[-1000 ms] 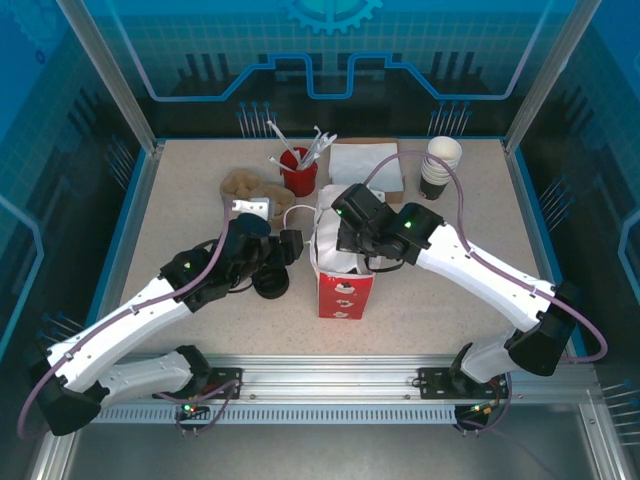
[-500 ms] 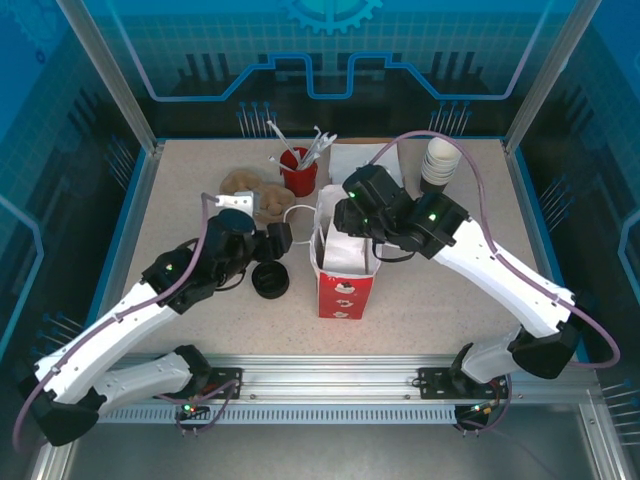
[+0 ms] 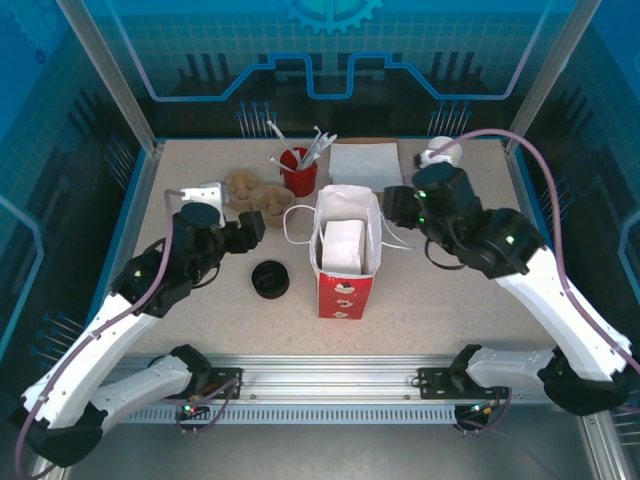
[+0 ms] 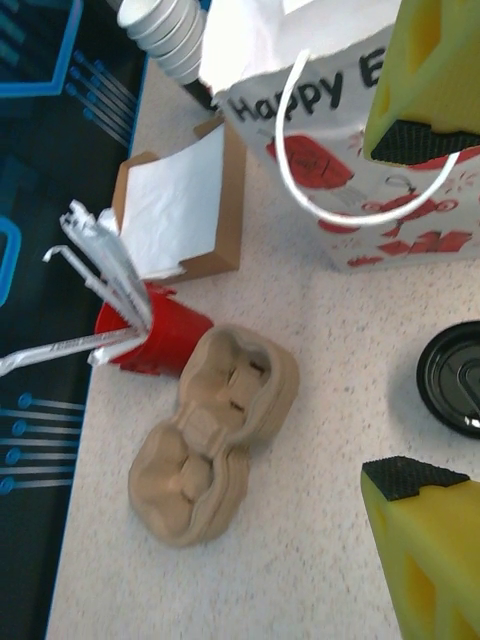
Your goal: Pack the takeout coffee
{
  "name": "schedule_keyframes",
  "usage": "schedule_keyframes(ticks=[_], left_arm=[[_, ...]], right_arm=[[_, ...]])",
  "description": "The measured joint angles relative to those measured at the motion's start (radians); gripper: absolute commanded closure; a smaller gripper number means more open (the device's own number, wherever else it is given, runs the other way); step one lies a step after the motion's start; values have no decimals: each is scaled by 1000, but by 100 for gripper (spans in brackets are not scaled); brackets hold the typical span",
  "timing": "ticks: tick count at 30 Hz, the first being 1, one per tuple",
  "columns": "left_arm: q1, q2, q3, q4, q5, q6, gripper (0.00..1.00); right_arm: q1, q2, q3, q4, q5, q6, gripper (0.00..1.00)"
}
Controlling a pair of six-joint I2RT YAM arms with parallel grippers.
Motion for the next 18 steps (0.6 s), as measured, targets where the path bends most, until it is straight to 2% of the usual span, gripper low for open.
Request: schedule_keyframes(ticks=[4, 10, 14, 18], left_arm=[[46, -93, -78, 20, 0, 55, 20], [59, -217, -264, 78, -29, 105, 4], [68, -258, -372, 151, -100, 126, 1], [87, -273, -462, 252, -179, 167, 1]], right_arm=[[-114, -154, -163, 50, 43, -68, 43], [-309, -313, -418, 145, -10, -200, 27], [-411, -353, -573, 264, -97, -288, 11], [-511, -319, -678, 358, -147, -306, 6]])
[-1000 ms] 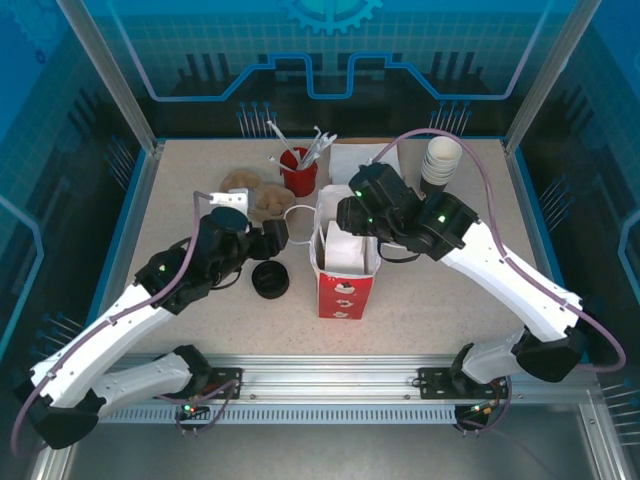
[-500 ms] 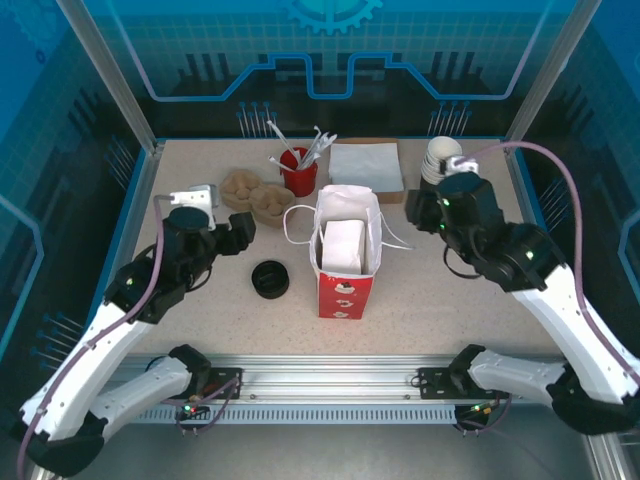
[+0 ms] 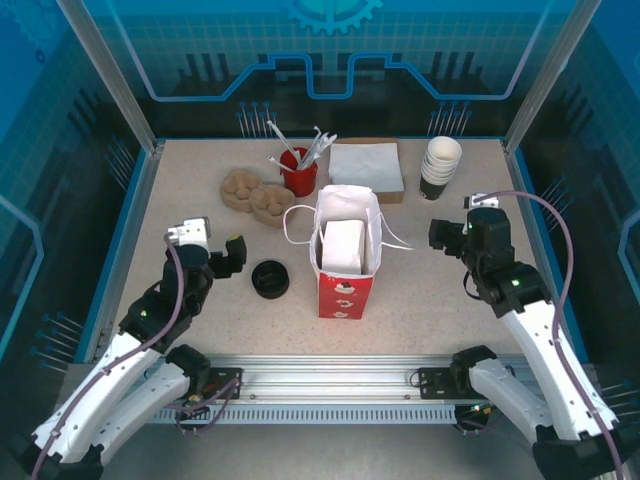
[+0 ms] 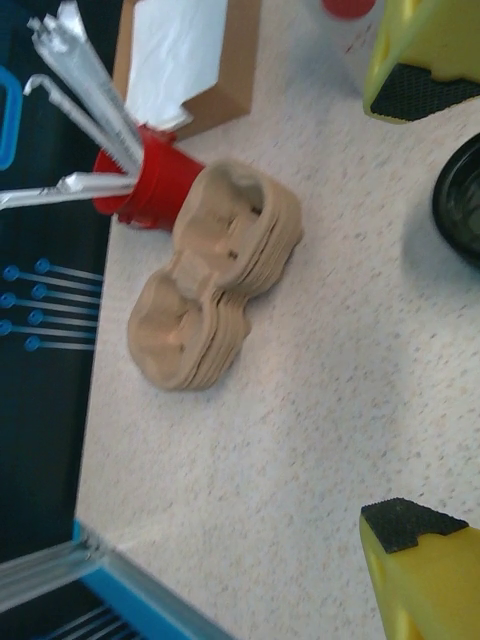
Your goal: Pack the takeout coffee
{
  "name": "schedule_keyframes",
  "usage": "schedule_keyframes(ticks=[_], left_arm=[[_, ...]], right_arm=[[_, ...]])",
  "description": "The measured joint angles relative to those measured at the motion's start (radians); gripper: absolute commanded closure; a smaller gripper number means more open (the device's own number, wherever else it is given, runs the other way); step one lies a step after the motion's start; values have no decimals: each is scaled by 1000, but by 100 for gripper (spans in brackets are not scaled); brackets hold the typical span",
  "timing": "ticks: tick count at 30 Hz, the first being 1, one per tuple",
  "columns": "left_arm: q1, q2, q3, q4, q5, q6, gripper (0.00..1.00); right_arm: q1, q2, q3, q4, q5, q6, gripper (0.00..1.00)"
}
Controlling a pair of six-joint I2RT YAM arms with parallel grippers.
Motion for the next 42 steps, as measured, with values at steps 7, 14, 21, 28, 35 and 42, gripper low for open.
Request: schedule_keyframes(ticks=[7, 14, 21, 28, 35, 42], left_arm=[[97, 3, -203, 229, -82, 77, 1], [265, 93, -381, 475, -51, 107, 1], [422, 351, -438, 747, 74, 127, 1], [465, 563, -417, 979, 198, 175, 1], [472, 684, -366, 1097, 296, 199, 1], [489, 753, -323, 1180, 381, 201, 1]], right_arm=[[-54, 72, -177, 222, 23, -54, 0], [-109, 134, -383, 544, 26, -102, 0], [-125, 360, -442, 854, -9, -159, 0], [-135, 539, -459, 1115, -80, -225, 0], [-136, 642, -466, 1292, -168, -278, 0], [-136, 681, -466, 1324, -224, -306, 0]])
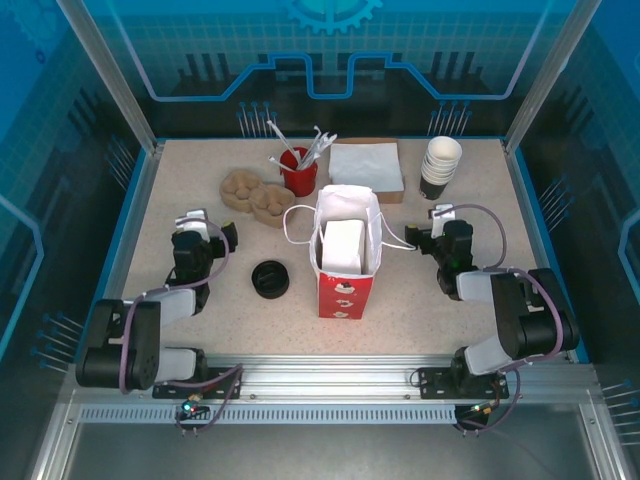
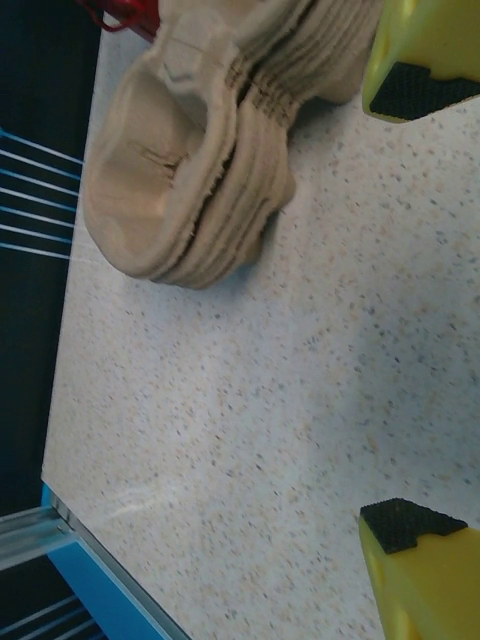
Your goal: Pack the takeout coffee
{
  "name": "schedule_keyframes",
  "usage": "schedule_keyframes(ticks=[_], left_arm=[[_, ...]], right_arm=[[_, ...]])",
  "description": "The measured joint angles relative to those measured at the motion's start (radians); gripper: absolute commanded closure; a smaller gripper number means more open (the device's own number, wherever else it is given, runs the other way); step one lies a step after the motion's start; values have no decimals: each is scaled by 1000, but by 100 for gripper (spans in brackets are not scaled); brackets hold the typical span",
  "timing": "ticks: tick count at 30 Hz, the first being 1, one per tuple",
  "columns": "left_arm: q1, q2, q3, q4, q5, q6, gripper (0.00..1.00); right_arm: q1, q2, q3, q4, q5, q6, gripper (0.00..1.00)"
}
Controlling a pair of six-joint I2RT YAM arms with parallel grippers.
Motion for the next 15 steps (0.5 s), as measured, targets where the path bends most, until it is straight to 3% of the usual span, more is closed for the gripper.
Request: schedule_keyframes(ticks=[7, 15], left_arm=[[1, 196, 1, 150, 60, -7, 1], [-22, 201, 32, 148, 58, 7, 1]], right_arm=[[-4, 0, 0, 6, -17, -4, 0], [-5, 0, 0, 6, -20, -4, 0]])
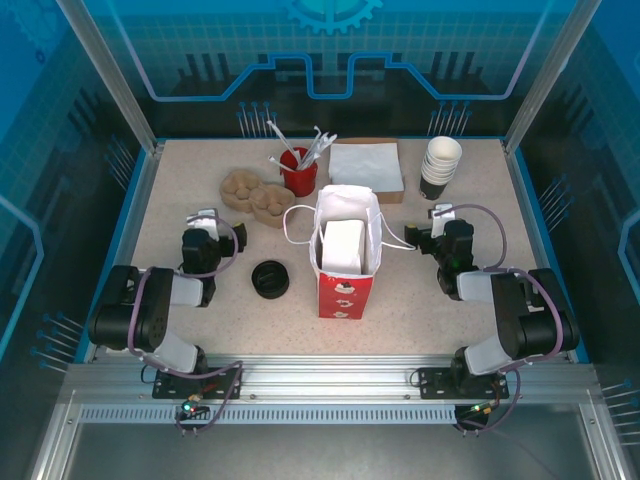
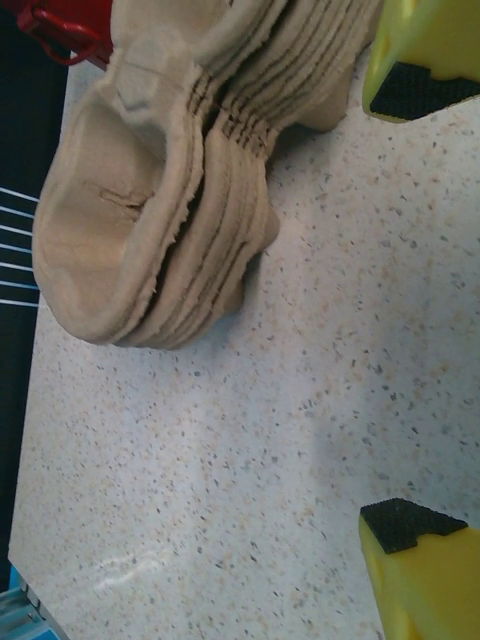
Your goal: Pack the takeout coffee
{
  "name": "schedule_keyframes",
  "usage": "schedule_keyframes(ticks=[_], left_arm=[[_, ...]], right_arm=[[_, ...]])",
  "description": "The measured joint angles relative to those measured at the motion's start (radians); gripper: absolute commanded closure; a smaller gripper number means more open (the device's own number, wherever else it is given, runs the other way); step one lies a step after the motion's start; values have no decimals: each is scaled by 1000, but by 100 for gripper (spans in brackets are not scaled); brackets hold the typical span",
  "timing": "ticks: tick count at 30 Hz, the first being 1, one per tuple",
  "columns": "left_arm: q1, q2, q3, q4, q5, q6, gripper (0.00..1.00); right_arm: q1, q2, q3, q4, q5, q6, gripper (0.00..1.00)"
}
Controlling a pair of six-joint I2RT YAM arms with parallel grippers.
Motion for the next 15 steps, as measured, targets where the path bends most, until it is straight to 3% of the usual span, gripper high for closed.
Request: schedule_keyframes(ticks=[15], left_arm=[[-2, 0, 7, -4, 0, 5, 1]], right_arm=[[0, 0, 0, 0, 0, 0, 0]])
